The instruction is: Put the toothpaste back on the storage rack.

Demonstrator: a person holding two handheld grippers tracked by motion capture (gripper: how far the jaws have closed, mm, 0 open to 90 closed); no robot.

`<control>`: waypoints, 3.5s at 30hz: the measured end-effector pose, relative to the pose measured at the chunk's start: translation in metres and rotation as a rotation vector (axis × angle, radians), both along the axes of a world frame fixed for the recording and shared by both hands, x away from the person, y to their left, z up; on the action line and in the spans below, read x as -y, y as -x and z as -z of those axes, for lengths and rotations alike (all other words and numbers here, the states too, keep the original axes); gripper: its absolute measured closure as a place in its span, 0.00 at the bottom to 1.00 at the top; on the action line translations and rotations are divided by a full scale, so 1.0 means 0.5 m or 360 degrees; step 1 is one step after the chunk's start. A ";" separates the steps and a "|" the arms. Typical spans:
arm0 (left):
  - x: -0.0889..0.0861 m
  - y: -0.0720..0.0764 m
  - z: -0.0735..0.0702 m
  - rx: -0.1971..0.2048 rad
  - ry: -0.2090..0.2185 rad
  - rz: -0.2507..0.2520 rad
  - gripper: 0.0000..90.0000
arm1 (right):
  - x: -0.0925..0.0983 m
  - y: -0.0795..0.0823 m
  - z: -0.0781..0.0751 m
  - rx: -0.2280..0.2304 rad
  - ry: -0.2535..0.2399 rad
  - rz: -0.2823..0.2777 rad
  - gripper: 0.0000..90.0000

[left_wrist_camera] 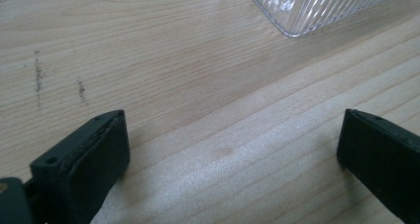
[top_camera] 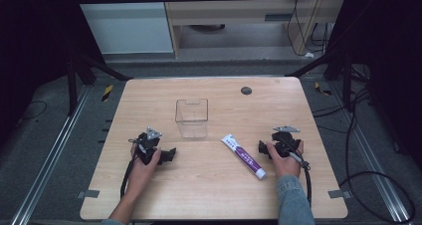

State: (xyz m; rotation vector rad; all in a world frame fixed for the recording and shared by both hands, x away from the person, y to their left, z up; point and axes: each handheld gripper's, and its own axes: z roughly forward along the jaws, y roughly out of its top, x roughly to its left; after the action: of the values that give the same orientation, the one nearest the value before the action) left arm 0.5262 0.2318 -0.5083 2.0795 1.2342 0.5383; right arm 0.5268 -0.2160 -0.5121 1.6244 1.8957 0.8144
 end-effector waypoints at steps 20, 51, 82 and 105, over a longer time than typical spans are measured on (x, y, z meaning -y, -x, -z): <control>0.000 -0.001 0.000 0.0002 -0.0002 0.0004 0.00 | -0.041 0.104 -0.084 0.0090 -0.0007 -0.0334 0.24; 0.000 0.000 0.000 0.0000 -0.0001 0.0001 0.00 | -0.144 0.107 -0.105 -0.0138 0.0153 -0.0727 0.43; 0.000 0.000 0.000 0.0000 0.0002 -0.0001 0.00 | -0.223 0.031 -0.128 -0.0268 0.0268 -0.0833 0.47; 0.000 0.000 0.000 0.0000 0.0003 -0.0001 0.00 | -0.229 0.004 -0.107 -0.0346 0.0290 -0.0818 0.45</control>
State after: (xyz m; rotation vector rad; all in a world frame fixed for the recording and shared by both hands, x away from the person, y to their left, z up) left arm 0.5263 0.2318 -0.5083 2.0776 1.2350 0.5376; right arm 0.5247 -0.1017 -0.4585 1.1652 2.5150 0.6474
